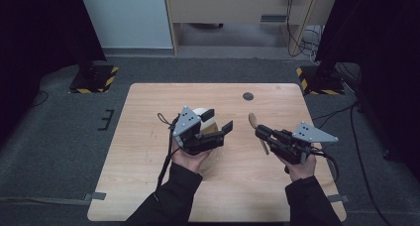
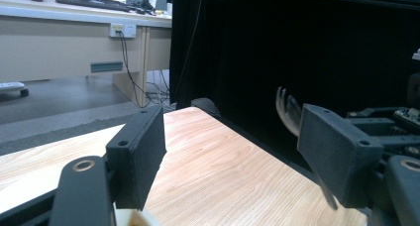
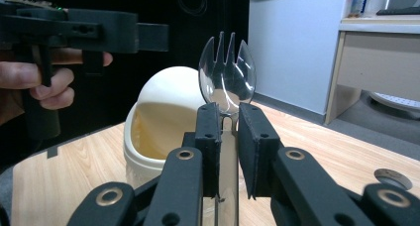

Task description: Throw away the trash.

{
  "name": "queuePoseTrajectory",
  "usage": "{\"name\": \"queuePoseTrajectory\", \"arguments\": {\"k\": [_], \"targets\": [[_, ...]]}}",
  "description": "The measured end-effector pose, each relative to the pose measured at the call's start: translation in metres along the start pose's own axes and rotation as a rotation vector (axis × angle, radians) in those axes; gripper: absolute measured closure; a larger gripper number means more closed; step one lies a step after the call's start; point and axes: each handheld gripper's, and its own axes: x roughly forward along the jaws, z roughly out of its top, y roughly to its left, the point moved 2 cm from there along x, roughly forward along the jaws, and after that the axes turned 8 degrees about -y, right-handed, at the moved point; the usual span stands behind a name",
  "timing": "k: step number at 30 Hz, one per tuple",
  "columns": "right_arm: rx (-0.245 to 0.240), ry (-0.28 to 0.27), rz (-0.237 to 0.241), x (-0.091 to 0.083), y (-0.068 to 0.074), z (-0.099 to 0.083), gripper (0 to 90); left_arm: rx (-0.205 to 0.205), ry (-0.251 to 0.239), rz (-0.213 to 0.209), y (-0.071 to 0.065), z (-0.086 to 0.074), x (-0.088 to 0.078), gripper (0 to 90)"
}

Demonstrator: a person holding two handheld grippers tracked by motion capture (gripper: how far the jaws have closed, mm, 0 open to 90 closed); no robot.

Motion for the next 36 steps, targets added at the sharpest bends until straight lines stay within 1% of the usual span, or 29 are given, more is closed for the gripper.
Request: {"name": "queuePoseTrajectory", "arguments": {"k": [3, 7, 14, 17, 19, 22, 24, 28, 30, 33, 34, 36], "targets": [[-0.004, 0.004, 0.005, 0.002, 0.001, -0.002, 79.5, -0.001, 0.007, -0.010, -0.006, -0.002, 0.010, 26.7], [-0.004, 0.006, 0.007, 0.002, 0.002, -0.002, 79.6, -0.001, 0.018, -0.029, -0.014, -0.006, 0.021, 30.8], [-0.006, 0.013, 0.013, 0.003, 0.003, -0.004, 79.5, -0.019, 0.031, -0.052, -0.024, -0.010, 0.034, 39.3], [-0.010, 0.018, 0.014, 0.004, 0.004, -0.005, 79.6, -0.028, 0.034, -0.060, -0.026, -0.012, 0.036, 45.0], [-0.009, 0.020, 0.016, 0.005, 0.004, -0.006, 79.6, -0.045, 0.041, -0.063, -0.027, -0.014, 0.038, 49.7], [-0.008, 0.019, 0.017, 0.005, 0.004, -0.006, 79.5, -0.062, 0.050, -0.055, -0.028, -0.016, 0.040, 55.9], [-0.008, 0.017, 0.018, 0.005, 0.004, -0.006, 79.6, -0.074, 0.051, -0.054, -0.028, -0.017, 0.041, 58.4], [-0.007, 0.015, 0.019, 0.006, 0.005, -0.006, 79.5, -0.109, 0.048, -0.056, -0.031, -0.019, 0.043, 67.0], [-0.006, 0.016, 0.020, 0.006, 0.005, -0.006, 79.5, -0.117, 0.049, -0.045, -0.031, -0.019, 0.043, 70.3], [-0.009, 0.017, 0.015, 0.006, 0.005, -0.006, 79.0, -0.157, 0.045, -0.057, -0.028, -0.018, 0.044, 77.6], [-0.007, 0.014, 0.015, 0.006, 0.005, -0.007, 78.4, -0.159, 0.041, -0.059, -0.028, -0.018, 0.044, 82.6], [-0.002, 0.017, 0.023, 0.008, 0.006, -0.008, 75.3, -0.146, 0.039, -0.060, -0.027, -0.017, 0.043, 82.8]]}}
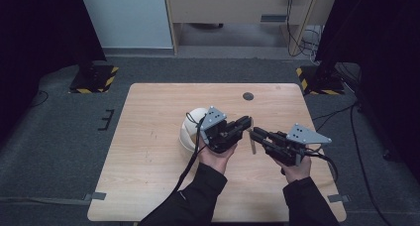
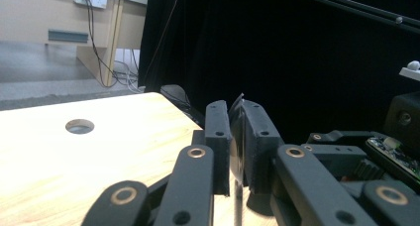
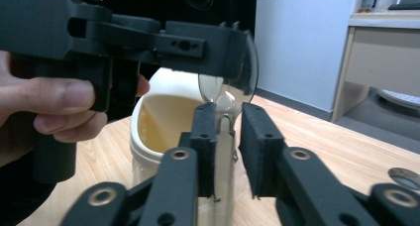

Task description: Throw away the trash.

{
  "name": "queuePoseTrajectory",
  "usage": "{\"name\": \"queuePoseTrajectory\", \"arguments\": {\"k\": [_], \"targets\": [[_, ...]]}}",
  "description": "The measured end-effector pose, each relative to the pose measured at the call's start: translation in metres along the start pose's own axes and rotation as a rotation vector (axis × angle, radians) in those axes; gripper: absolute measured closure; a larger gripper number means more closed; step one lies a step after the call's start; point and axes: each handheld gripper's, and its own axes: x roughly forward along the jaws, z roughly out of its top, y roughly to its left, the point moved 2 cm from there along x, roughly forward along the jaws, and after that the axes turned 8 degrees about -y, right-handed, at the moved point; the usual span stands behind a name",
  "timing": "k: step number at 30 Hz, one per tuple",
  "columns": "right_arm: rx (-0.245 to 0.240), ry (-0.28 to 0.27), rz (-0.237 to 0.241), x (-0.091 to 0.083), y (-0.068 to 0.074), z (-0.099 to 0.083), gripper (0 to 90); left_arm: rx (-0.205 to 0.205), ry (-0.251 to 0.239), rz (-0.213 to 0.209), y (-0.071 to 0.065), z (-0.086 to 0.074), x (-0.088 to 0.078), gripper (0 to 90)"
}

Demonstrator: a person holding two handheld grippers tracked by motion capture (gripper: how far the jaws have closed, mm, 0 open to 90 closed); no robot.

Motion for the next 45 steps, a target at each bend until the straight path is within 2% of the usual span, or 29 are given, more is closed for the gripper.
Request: {"name": "queuePoseTrajectory", "arguments": {"k": [5, 8, 10, 15, 20, 24, 28, 35, 45], "targets": [[0.000, 0.001, -0.003, -0.001, -0.001, 0.000, 72.5, 0.050, -0.014, -0.003, 0.000, 0.004, -0.006, 83.5], [0.004, -0.021, -0.023, -0.007, -0.005, 0.005, 69.1, 0.084, -0.029, -0.005, 0.000, 0.009, -0.013, 83.5], [0.025, -0.023, -0.043, -0.011, -0.012, 0.005, 64.4, 0.104, -0.038, -0.004, 0.001, 0.014, -0.018, 83.4], [0.044, 0.043, -0.143, -0.022, -0.035, -0.011, 55.9, 0.134, -0.068, 0.008, 0.008, 0.027, -0.033, 83.4], [0.064, 0.121, -0.210, -0.029, -0.055, -0.034, 42.2, 0.181, -0.080, 0.032, 0.017, 0.039, -0.050, 83.4], [0.058, 0.174, -0.253, -0.030, -0.065, -0.049, 34.2, 0.210, -0.079, 0.051, 0.024, 0.045, -0.061, 83.3], [0.069, 0.201, -0.285, -0.031, -0.071, -0.061, 24.8, 0.225, -0.084, 0.069, 0.032, 0.049, -0.071, 83.3], [0.094, 0.229, -0.323, -0.033, -0.080, -0.074, 21.2, 0.254, -0.069, 0.098, 0.046, 0.045, -0.076, 83.3], [0.083, 0.257, -0.323, -0.031, -0.080, -0.079, 19.5, 0.295, -0.010, 0.131, 0.065, 0.022, -0.071, 83.4]]}}
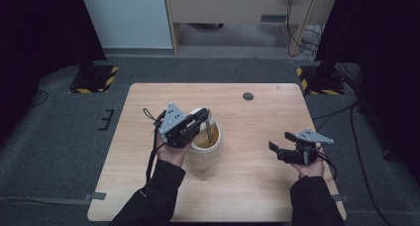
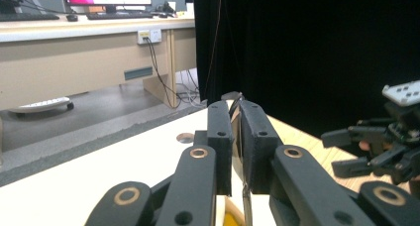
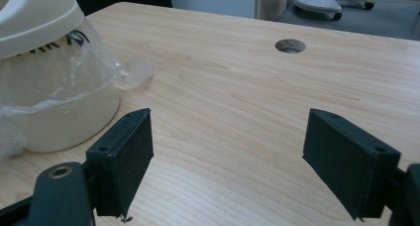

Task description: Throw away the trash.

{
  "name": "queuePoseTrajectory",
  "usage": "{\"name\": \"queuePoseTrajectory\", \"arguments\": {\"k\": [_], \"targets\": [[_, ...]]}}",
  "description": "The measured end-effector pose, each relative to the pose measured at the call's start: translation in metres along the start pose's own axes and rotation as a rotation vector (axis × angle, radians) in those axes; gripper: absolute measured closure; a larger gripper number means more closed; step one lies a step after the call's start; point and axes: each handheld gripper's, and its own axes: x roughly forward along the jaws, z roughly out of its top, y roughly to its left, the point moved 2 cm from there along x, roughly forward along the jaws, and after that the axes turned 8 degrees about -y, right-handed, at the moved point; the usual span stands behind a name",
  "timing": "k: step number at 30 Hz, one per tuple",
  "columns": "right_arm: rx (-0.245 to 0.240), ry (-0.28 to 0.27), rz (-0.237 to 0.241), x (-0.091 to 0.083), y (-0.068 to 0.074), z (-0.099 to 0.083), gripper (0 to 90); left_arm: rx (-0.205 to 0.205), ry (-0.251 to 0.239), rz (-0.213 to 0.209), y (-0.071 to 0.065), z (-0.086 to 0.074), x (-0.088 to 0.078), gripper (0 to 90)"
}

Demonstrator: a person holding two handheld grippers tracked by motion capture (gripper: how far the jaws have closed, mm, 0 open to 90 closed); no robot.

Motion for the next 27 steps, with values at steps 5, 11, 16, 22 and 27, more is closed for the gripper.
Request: {"name": "queuePoseTrajectory", "arguments": {"k": [5, 11, 16, 22, 27], "targets": [[0.001, 0.004, -0.002, 0.000, -0.001, -0.001, 19.1, -0.007, 0.034, -0.005, 0.003, -0.014, 0.001, 83.0], [-0.004, 0.009, -0.003, 0.001, -0.001, -0.001, 17.6, -0.052, 0.058, -0.033, 0.005, -0.022, 0.001, 74.4], [-0.003, 0.007, -0.005, 0.000, -0.003, -0.001, 17.3, -0.052, 0.051, -0.036, 0.006, -0.019, -0.013, 66.8], [0.006, 0.013, -0.016, -0.001, -0.006, -0.003, 16.5, -0.047, 0.047, -0.016, 0.015, -0.017, -0.046, 61.7], [0.015, 0.012, -0.025, -0.001, -0.008, -0.004, 14.4, -0.047, 0.076, 0.031, 0.029, -0.027, -0.074, 55.1]]}}
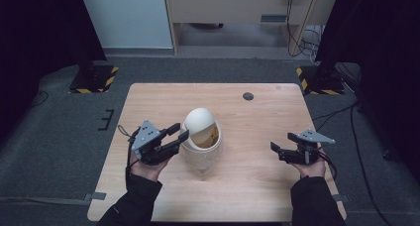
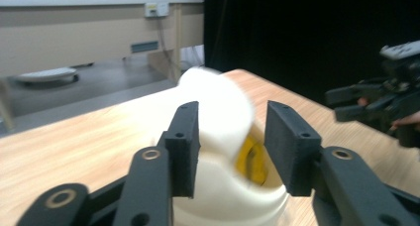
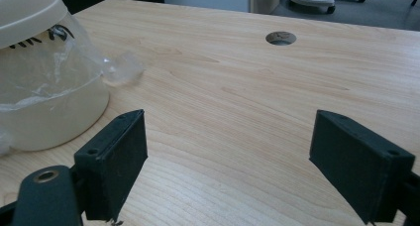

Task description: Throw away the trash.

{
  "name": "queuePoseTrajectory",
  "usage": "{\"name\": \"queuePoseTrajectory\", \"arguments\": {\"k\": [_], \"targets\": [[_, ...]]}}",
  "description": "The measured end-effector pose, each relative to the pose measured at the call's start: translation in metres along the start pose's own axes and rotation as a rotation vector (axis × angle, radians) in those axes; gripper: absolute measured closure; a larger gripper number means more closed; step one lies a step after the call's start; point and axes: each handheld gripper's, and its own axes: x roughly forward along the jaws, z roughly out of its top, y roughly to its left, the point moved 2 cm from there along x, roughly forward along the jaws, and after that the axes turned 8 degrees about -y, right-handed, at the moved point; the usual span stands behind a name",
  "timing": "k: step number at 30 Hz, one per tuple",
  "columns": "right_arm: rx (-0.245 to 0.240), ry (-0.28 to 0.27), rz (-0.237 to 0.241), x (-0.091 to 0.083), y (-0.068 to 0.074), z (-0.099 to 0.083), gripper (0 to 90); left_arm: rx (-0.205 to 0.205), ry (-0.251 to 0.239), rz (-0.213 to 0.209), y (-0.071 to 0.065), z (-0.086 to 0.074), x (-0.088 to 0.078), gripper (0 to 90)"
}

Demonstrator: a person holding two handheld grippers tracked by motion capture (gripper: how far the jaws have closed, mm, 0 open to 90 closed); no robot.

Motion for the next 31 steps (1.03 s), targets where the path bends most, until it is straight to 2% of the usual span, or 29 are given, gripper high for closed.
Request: {"name": "queuePoseTrajectory", "arguments": {"k": [5, 10, 13, 18, 20, 22, 26, 31], "targets": [[0.007, 0.007, -0.008, 0.000, -0.002, -0.002, 12.2, -0.022, 0.054, 0.046, 0.017, -0.024, -0.018, 47.9], [0.004, 0.016, -0.014, 0.000, -0.004, -0.005, 11.5, -0.050, 0.144, 0.109, 0.037, -0.054, -0.027, 43.4], [0.003, 0.026, -0.022, 0.001, -0.006, -0.007, 11.0, -0.068, 0.228, 0.135, 0.050, -0.070, -0.027, 38.8], [0.008, 0.060, -0.051, 0.001, -0.009, -0.011, 10.9, -0.115, 0.341, 0.168, 0.069, -0.094, -0.024, 30.5], [0.014, 0.079, -0.065, 0.002, -0.011, -0.013, 10.9, -0.111, 0.388, 0.169, 0.074, -0.103, -0.023, 28.1], [0.019, 0.095, -0.073, 0.002, -0.013, -0.016, 10.5, -0.096, 0.445, 0.192, 0.080, -0.112, -0.022, 24.4], [0.015, 0.132, -0.085, 0.005, -0.015, -0.020, 9.1, -0.112, 0.539, 0.237, 0.093, -0.127, -0.023, 17.7], [-0.004, 0.181, -0.091, 0.009, -0.015, -0.025, 7.4, -0.118, 0.607, 0.288, 0.105, -0.139, -0.024, 11.7]]}}
